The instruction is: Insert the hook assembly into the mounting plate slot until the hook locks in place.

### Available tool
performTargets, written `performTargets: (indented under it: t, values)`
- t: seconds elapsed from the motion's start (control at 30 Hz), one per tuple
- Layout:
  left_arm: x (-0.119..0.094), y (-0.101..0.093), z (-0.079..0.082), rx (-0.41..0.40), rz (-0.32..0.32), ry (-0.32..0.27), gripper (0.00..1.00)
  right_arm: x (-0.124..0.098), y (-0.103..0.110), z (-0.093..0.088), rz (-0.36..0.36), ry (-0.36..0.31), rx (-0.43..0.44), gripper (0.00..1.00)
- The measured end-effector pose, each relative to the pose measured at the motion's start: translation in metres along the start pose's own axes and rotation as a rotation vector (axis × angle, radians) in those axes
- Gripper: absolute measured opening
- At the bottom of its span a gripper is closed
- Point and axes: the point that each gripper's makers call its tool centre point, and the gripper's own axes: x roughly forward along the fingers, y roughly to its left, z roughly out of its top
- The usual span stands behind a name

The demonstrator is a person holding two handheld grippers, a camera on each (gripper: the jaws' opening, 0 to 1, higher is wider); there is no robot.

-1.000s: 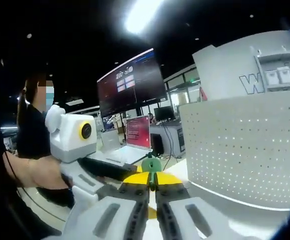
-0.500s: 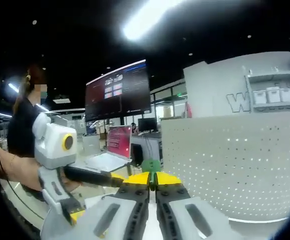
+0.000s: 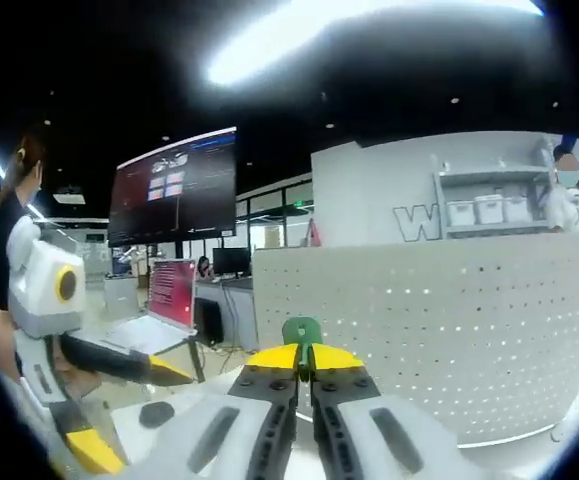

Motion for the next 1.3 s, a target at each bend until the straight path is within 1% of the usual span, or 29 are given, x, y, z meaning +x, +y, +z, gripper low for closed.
performTargets:
  t: [0.03, 0.07, 0.1, 0.17, 0.23, 0.3, 0.37, 0.53, 0.57, 0.63, 0.73, 0.83, 0.97, 1.1, 1.17, 1.2, 1.3]
  values:
    - [0.000, 0.002, -0.001, -0.007, 0.002, -0.002, 1.00, 0.002, -0.003, 0.002, -0.007, -0.007, 0.012, 0.00]
    - [-0.001, 0.003, -0.002, -0.014, 0.002, -0.007, 1.00, 0.004, -0.005, 0.002, -0.011, -0.006, 0.005, 0.00]
    - [-0.002, 0.004, -0.003, -0.021, -0.001, -0.006, 1.00, 0.008, -0.011, 0.004, -0.038, -0.015, -0.038, 0.00]
    - [-0.003, 0.005, -0.005, -0.024, -0.002, -0.003, 1.00, 0.014, -0.016, 0.005, -0.055, -0.022, -0.039, 0.00]
    - [-0.005, 0.008, -0.008, -0.021, 0.001, 0.008, 1.00, 0.021, -0.027, 0.008, -0.092, -0.037, -0.026, 0.00]
    - [-0.006, 0.013, -0.010, -0.023, 0.009, 0.011, 1.00, 0.027, -0.040, 0.011, -0.131, -0.051, -0.047, 0.00]
    - [-0.007, 0.015, -0.011, -0.023, 0.013, 0.013, 0.99, 0.033, -0.050, 0.011, -0.157, -0.052, -0.045, 0.00]
    - [-0.004, 0.019, -0.016, -0.023, 0.016, 0.030, 0.99, 0.041, -0.079, 0.018, -0.244, -0.085, -0.063, 0.00]
    - [-0.005, 0.019, -0.015, -0.022, 0.020, 0.028, 0.98, 0.043, -0.084, 0.018, -0.254, -0.089, -0.068, 0.00]
    - [-0.007, 0.029, -0.012, 0.011, 0.066, 0.015, 0.97, 0.049, -0.093, 0.018, -0.267, -0.088, -0.043, 0.00]
    - [-0.010, 0.038, -0.009, 0.003, 0.077, 0.010, 0.98, 0.062, -0.105, 0.019, -0.291, -0.089, -0.053, 0.00]
    - [-0.012, 0.044, -0.006, -0.019, 0.084, 0.000, 0.98, 0.070, -0.111, 0.021, -0.307, -0.097, -0.045, 0.00]
    - [-0.013, 0.051, -0.006, -0.014, 0.099, -0.002, 0.97, 0.082, -0.113, 0.025, -0.324, -0.108, -0.065, 0.00]
    - [-0.011, 0.056, -0.007, -0.016, 0.108, 0.012, 0.97, 0.087, -0.122, 0.029, -0.363, -0.125, -0.066, 0.00]
    - [-0.011, 0.057, -0.006, -0.017, 0.113, 0.010, 0.98, 0.089, -0.126, 0.031, -0.378, -0.135, -0.048, 0.00]
    - [-0.011, 0.059, -0.004, -0.018, 0.122, 0.000, 0.98, 0.090, -0.127, 0.031, -0.381, -0.136, -0.047, 0.00]
    - [-0.009, 0.058, -0.004, -0.022, 0.112, 0.003, 0.98, 0.095, -0.132, 0.028, -0.397, -0.129, -0.056, 0.00]
